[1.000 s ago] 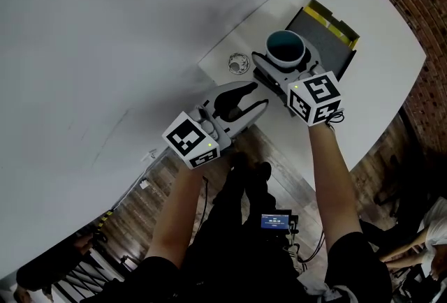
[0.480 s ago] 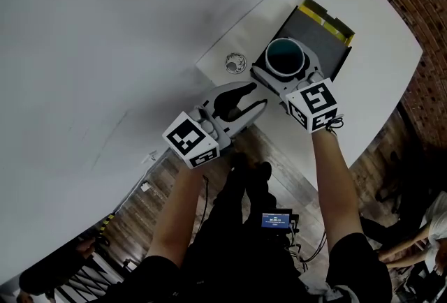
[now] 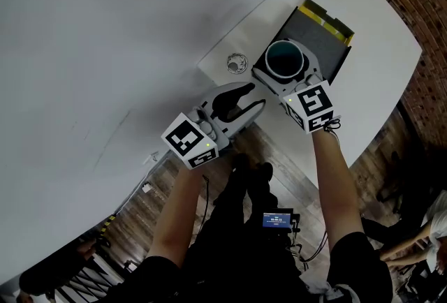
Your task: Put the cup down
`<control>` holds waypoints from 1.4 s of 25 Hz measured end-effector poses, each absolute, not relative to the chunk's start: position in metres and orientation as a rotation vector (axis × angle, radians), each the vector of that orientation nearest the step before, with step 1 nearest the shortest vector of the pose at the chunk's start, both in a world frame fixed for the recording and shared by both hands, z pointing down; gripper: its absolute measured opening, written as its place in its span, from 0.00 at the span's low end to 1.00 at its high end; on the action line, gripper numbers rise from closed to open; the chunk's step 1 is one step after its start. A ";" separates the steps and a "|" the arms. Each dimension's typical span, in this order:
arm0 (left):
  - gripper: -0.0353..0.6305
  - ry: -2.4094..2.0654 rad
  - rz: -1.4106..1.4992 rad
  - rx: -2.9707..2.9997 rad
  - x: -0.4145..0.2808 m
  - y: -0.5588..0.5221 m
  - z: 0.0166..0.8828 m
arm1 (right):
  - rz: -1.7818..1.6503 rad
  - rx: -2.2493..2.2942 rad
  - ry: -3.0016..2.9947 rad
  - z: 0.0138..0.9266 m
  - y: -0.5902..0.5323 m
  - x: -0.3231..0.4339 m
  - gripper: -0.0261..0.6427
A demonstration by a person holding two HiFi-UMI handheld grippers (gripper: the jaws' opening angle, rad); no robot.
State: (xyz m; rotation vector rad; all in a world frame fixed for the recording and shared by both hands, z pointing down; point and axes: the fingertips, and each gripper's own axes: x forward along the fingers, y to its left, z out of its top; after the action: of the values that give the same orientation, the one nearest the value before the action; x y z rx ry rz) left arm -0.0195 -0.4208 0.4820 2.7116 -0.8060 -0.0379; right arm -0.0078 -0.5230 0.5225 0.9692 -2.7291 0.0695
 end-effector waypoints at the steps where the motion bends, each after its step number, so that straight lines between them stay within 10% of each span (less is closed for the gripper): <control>1: 0.29 -0.805 -0.040 2.712 -0.020 -0.421 0.482 | 0.056 0.964 -2.731 0.522 -0.523 -0.008 0.65; 35: 0.29 -0.808 -0.035 2.740 -0.024 -0.396 0.466 | 0.210 0.943 -2.736 0.519 -0.496 0.015 0.79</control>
State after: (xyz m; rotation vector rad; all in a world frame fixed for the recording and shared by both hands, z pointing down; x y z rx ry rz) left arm -0.0239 -0.3960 0.4663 2.7401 -0.8075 -0.0346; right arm 0.0146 -0.4959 0.5191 0.9432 -2.7361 0.2096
